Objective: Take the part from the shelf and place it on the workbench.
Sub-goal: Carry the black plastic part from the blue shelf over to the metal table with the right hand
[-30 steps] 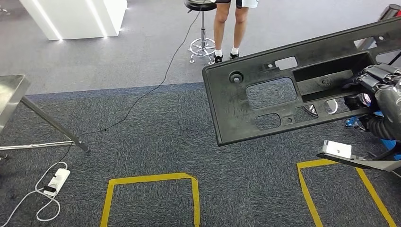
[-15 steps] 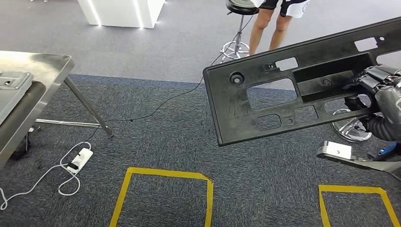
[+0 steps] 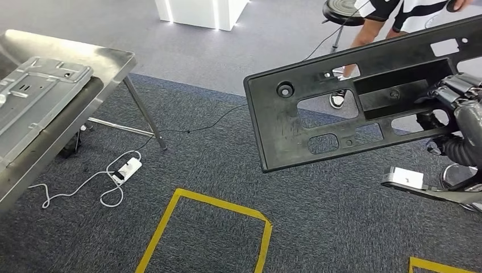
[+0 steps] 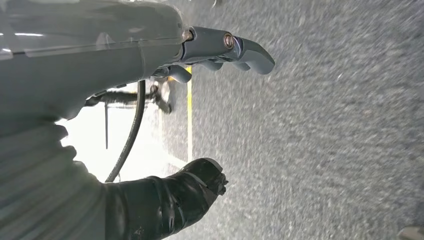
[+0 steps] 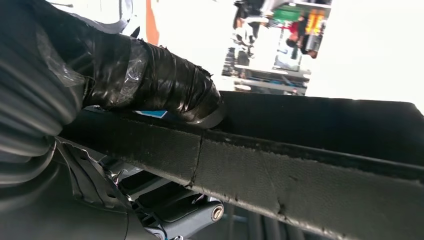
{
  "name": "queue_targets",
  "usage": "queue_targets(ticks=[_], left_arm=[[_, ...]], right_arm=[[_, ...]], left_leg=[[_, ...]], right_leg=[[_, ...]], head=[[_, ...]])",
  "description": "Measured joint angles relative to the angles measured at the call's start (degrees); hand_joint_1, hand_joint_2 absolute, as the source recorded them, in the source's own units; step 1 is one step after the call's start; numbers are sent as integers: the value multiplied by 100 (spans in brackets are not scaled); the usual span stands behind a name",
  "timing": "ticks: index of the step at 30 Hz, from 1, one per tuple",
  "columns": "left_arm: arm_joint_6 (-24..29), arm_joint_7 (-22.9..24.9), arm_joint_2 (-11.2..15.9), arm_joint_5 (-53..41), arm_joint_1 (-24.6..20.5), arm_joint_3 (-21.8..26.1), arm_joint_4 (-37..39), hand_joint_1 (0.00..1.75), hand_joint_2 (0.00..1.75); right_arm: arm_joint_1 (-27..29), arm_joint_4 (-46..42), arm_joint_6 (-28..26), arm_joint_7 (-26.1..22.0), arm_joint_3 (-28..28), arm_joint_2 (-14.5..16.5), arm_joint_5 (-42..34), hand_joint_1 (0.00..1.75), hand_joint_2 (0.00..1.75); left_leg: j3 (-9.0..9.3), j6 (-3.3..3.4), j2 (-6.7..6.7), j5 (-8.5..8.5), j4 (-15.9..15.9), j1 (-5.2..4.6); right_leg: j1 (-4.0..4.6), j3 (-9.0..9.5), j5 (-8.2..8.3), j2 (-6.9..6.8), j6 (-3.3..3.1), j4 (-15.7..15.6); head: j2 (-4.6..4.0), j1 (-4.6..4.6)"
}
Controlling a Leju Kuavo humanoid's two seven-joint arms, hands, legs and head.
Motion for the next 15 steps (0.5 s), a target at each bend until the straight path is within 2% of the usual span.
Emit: queue_targets(ticks=[2,3,4,6,7,9,10,11,12,13,14,15], left_arm=[[1,27,-13,-14,-3,1,-6,0,175],[1,34,-15,-16,-11,2,-12,0,175],[1,39,-16,-16,-14,4,-20,0,175],[1,42,-11,-18,-6,7,-32,0,175],[2,40,-10,-20,6,9,-37,0,175],[2,28,-9,-26,10,10,-43,0,175],[2,21,-11,-29,4,11,-48,0,175],[3,15,-11,-31,-7,12,-52,0,175],[4,11,-12,-31,-19,13,-56,0,175],[5,9,-12,-32,-26,13,-61,0,175],[7,6,-13,-32,-30,13,-66,0,175],[8,4,-17,-32,-30,13,-71,0,175]], right_arm=[[-63,8,38,0,-11,-2,-14,175,175],[-89,10,52,0,-21,-4,-21,175,175],[-112,14,65,0,-31,-8,-36,175,175],[-153,27,87,1,-44,-13,-80,175,175],[-168,37,102,1,-49,-14,-101,175,175],[-203,55,128,1,-73,-17,-126,175,175],[-218,64,134,1,-95,-20,-130,175,175],[-230,74,136,1,-119,-21,-133,175,175],[-236,87,138,2,-137,-22,-135,175,175],[-237,102,140,2,-149,-22,-137,175,175],[-238,116,142,2,-152,-22,-137,175,175],[-242,127,145,2,-154,-22,-143,175,175]], left_leg=[[402,2,216,301,-768,-16],[534,28,303,358,-1017,-47],[593,61,349,355,-1139,-88],[608,153,242,345,-1182,-142],[632,191,176,356,-1224,-148],[700,273,60,380,-1304,-131],[719,301,4,384,-1323,-126],[727,325,-58,382,-1325,-127],[729,339,-133,377,-1318,-129],[732,343,-214,370,-1306,-131],[737,342,-304,358,-1286,-131],[742,333,-395,337,-1253,-126]], right_leg=[[8,42,-42,-131,40,3],[11,58,-60,-186,70,2],[16,71,-77,-242,105,0],[-1,103,-101,-345,177,-12],[-22,116,-131,-305,206,8],[-58,-9,-316,11,225,308],[-60,-167,-463,207,219,617],[-51,-377,-616,335,212,991],[-42,-574,-708,385,212,1314],[-38,-716,-708,408,214,1506],[-39,-767,-598,420,217,1505],[-46,-709,-381,445,219,1282]], head=[[0,1],[0,2],[0,3],[0,5],[0,7],[0,11],[0,15],[0,16],[0,17],[0,17],[0,16],[0,17]])
